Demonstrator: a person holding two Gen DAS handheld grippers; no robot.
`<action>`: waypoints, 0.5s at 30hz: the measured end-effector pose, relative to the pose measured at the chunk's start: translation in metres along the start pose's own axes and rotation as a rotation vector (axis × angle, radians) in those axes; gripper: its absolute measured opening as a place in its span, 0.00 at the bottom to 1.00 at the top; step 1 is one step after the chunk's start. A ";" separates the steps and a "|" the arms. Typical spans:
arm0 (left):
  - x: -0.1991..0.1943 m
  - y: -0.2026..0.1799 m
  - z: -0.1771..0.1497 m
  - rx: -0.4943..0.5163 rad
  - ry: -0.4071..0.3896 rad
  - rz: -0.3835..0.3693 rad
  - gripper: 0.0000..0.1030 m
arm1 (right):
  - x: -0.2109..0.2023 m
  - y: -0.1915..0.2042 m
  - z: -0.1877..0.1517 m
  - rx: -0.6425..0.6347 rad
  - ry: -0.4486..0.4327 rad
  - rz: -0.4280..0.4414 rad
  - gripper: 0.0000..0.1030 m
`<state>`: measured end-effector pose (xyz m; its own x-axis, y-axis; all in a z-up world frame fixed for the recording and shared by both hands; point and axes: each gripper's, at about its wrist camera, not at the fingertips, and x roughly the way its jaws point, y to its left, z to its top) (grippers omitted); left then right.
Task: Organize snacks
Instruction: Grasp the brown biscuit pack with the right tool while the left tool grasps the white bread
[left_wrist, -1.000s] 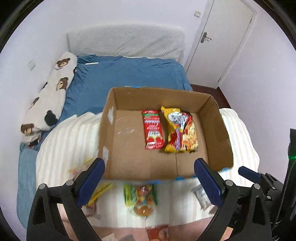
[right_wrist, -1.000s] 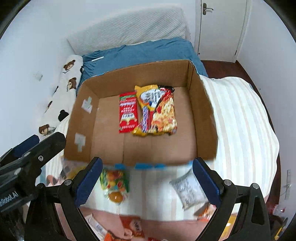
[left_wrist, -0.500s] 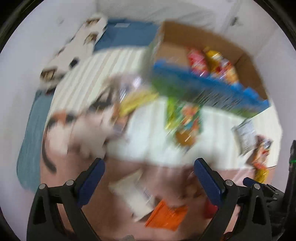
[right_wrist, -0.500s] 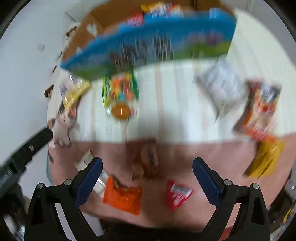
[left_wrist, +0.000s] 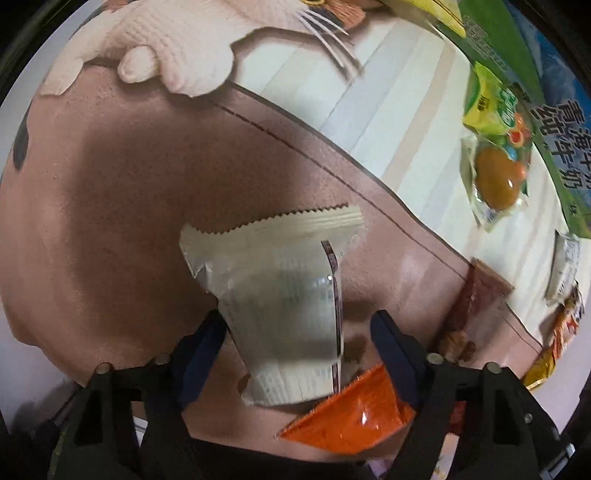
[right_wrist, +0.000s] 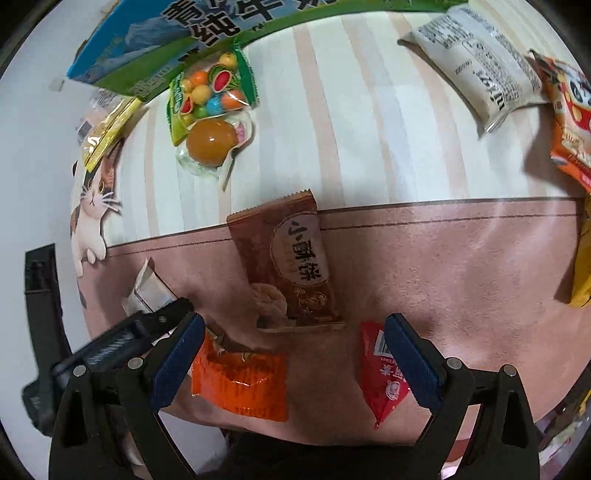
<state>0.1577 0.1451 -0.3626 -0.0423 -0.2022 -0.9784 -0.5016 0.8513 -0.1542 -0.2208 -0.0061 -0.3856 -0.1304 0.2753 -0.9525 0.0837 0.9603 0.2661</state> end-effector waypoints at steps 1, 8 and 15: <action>-0.001 -0.001 -0.001 0.007 -0.015 0.011 0.62 | 0.001 -0.001 0.001 0.007 0.003 0.012 0.96; -0.016 -0.037 0.005 0.275 -0.133 0.120 0.53 | 0.005 0.007 0.011 -0.013 -0.004 -0.024 0.96; -0.012 -0.084 0.015 0.557 -0.170 0.259 0.54 | 0.031 0.021 0.019 -0.034 0.024 -0.079 0.88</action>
<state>0.2132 0.0827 -0.3403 0.0593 0.0844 -0.9947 0.0331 0.9957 0.0865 -0.2039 0.0216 -0.4120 -0.1590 0.1995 -0.9669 0.0384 0.9799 0.1959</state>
